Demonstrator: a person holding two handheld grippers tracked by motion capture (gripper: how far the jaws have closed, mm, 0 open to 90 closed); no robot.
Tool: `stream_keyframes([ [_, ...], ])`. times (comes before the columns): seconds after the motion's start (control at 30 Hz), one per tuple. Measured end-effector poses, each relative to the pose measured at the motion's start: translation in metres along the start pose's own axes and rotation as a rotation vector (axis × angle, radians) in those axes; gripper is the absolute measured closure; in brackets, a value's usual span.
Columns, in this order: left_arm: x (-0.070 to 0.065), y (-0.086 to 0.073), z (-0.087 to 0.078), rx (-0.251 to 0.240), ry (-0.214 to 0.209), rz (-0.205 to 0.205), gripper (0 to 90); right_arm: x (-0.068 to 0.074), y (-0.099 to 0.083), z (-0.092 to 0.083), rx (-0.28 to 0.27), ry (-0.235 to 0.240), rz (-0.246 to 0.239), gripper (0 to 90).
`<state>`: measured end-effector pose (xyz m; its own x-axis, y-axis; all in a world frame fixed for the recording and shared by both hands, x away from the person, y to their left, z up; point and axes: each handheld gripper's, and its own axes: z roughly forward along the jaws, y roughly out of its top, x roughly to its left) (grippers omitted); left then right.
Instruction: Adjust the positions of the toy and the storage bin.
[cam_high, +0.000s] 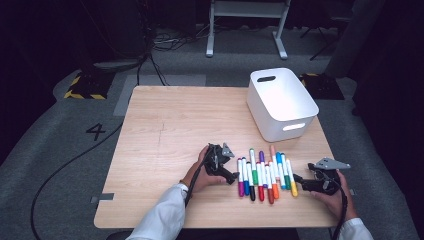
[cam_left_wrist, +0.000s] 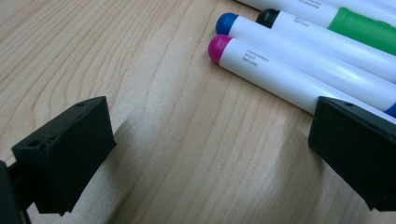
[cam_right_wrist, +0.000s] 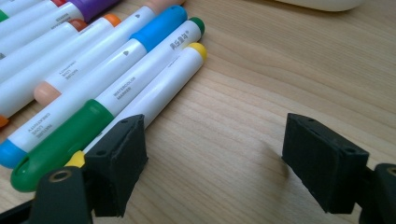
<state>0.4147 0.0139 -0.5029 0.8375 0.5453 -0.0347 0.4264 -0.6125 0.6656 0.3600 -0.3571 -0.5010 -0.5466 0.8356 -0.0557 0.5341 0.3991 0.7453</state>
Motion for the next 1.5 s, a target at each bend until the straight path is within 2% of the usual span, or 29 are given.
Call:
stream_keyframes([
  [0.03,0.0,0.001,0.0,0.001,-0.002,0.006,0.3,0.0,0.0,0.0,-0.003,-0.002,0.005,21.9],
  [0.07,-0.001,0.002,0.001,0.001,-0.003,-0.007,0.2,-0.001,0.0,0.0,-0.001,-0.004,0.005,21.8],
  [0.1,0.0,0.003,0.002,-0.001,-0.004,0.003,0.2,-0.002,0.0,-0.001,0.003,-0.007,-0.001,21.8],
  [0.13,-0.002,0.003,0.003,0.009,-0.01,-0.016,0.2,-0.003,0.0,-0.001,0.002,-0.009,0.002,21.9],
  [0.2,-0.001,0.006,0.004,0.009,-0.009,-0.001,0.3,-0.006,-0.001,-0.001,0.001,-0.012,0.006,21.9],
  [0.27,-0.002,0.008,0.006,0.003,-0.004,-0.002,0.3,-0.007,-0.001,-0.002,0.0,-0.018,0.01,21.9],
  [0.3,-0.004,0.008,0.007,0.012,-0.01,-0.021,0.3,-0.009,-0.002,-0.002,0.004,-0.022,0.006,22.0],
  [0.37,-0.004,0.012,0.011,-0.005,-0.006,-0.003,0.2,-0.01,-0.003,-0.003,0.0,-0.027,0.021,22.1],
  [0.4,-0.005,0.012,0.011,0.012,-0.011,-0.019,0.3,-0.012,-0.003,-0.004,0.002,-0.029,0.017,22.3],
  [0.43,-0.003,0.014,0.012,0.004,-0.015,0.01,0.2,-0.013,-0.004,-0.004,0.001,-0.031,0.022,22.4],
  [0.47,-0.003,0.014,0.012,0.004,-0.015,0.01,0.2,-0.013,-0.004,-0.004,0.001,-0.031,0.022,22.4],
  [0.5,-0.006,0.016,0.014,0.016,-0.013,-0.007,0.3,-0.016,-0.005,-0.005,0.0,-0.036,0.029,22.7],
  [0.57,-0.006,0.019,0.017,-0.007,-0.013,0.006,0.3,-0.018,-0.006,-0.006,0.0,-0.04,0.039,23.1],
  [0.6,-0.006,0.02,0.018,-0.004,-0.016,0.009,0.3,-0.019,-0.006,-0.006,0.0,-0.043,0.037,23.5],
  [0.63,-0.006,0.021,0.017,0.021,-0.022,0.028,0.3,-0.02,-0.007,-0.007,0.0,-0.049,0.034,24.1],
  [0.7,-0.008,0.022,0.019,0.022,-0.025,0.006,0.3,-0.022,-0.008,-0.007,-0.002,-0.048,0.052,24.2],
  [0.77,-0.009,0.023,0.02,0.03,-0.021,0.019,0.3,-0.024,-0.009,-0.008,-0.001,-0.05,0.053,24.3],
  [1.07,-0.009,0.024,0.02,0.027,-0.025,0.028,0.6,-0.025,-0.01,-0.009,-0.006,-0.059,0.057,24.5],
  [1.13,-0.009,0.024,0.019,0.025,-0.02,0.028,6.0,-0.025,-0.01,-0.009,-0.006,-0.059,0.059,24.4],
  [1.17,-0.007,0.026,0.015,0.005,-0.031,0.045,17.1,-0.025,-0.01,-0.009,-0.006,-0.057,0.065,24.3],
  [1.2,-0.007,0.026,0.015,0.005,-0.031,0.045,25.2,-0.025,-0.01,-0.009,-0.006,-0.057,0.065,24.3],
  [1.23,-0.006,0.027,0.011,-0.003,-0.023,0.048,25.2,-0.025,-0.01,-0.009,-0.007,-0.055,0.068,24.3],
  [1.27,-0.002,0.031,0.008,-0.036,-0.045,0.043,12.3,-0.026,-0.01,-0.009,-0.005,-0.054,0.07,24.3],
  [1.3,-0.001,0.034,0.004,-0.06,-0.059,0.037,12.1,-0.026,-0.01,-0.009,-0.005,-0.054,0.075,24.3],
  [1.33,-0.001,0.034,0.004,-0.06,-0.059,0.037,19.9,-0.026,-0.01,-0.009,-0.005,-0.054,0.075,24.3],
  [1.37,0.001,0.04,-0.002,-0.114,-0.078,0.025,22.9,-0.026,-0.01,-0.008,-0.005,-0.055,0.076,24.3],
  [1.43,0.002,0.044,-0.004,-0.122,-0.08,0.023,14.8,-0.025,-0.01,-0.008,-0.008,-0.055,0.085,24.3],
  [1.47,0.004,0.049,-0.007,-0.131,-0.075,0.032,19.4,-0.025,-0.01,-0.008,-0.006,-0.054,0.086,24.2],
  [1.5,0.006,0.055,-0.01,-0.144,-0.079,0.04,19.4,-0.025,-0.01,-0.008,-0.006,-0.054,0.086,24.2],
])
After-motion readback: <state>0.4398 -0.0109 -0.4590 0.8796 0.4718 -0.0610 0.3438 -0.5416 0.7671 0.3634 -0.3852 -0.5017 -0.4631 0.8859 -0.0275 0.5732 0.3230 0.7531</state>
